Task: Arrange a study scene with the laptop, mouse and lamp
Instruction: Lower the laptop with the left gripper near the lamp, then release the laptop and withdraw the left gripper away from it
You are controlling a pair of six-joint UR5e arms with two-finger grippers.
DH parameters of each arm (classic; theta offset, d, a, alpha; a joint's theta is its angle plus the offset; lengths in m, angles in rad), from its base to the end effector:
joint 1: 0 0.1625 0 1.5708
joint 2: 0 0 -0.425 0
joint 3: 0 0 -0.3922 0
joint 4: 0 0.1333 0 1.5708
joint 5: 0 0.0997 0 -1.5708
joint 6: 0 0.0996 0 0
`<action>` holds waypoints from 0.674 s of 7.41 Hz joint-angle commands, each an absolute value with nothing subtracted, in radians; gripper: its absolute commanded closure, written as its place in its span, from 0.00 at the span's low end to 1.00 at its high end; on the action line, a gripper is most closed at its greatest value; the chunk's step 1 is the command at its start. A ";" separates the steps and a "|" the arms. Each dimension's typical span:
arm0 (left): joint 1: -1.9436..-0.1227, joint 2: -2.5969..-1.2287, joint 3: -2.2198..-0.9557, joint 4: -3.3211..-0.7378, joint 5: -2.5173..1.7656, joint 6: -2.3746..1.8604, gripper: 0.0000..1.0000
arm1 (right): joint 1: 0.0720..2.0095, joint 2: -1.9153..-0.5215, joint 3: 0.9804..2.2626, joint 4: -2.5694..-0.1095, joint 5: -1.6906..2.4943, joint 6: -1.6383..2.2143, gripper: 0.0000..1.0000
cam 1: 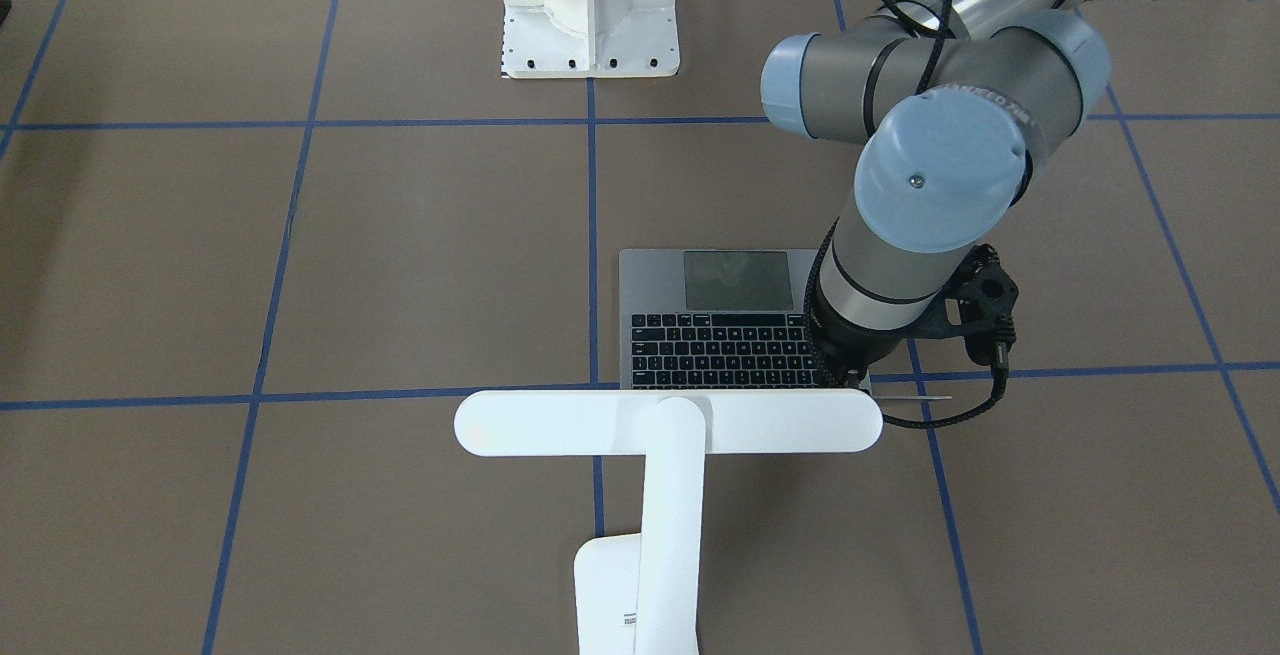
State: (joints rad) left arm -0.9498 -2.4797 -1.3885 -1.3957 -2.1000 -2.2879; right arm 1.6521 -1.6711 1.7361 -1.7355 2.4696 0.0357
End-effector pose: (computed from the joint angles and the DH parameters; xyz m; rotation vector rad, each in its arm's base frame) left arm 0.3737 -0.6651 0.1841 -0.4932 0.6523 -1.4376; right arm 0.0911 -0.4359 0.6315 -0.0725 -0.9008 0.1537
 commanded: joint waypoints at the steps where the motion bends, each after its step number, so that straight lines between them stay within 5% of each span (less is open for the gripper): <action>1: -0.991 -2.456 -1.446 -1.388 -2.099 -2.283 0.01 | 1.648 -1.640 1.737 -1.735 2.459 0.034 0.01; 5: -1.012 -2.204 -1.748 -1.384 -2.042 -1.988 0.01 | 1.644 -1.639 1.721 -1.730 2.448 0.101 0.01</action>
State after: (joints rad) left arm -1.0088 -2.3036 -1.6355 -1.3865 -2.0768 -2.1278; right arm 1.6457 -1.6168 1.7264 -1.7349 2.4544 0.0901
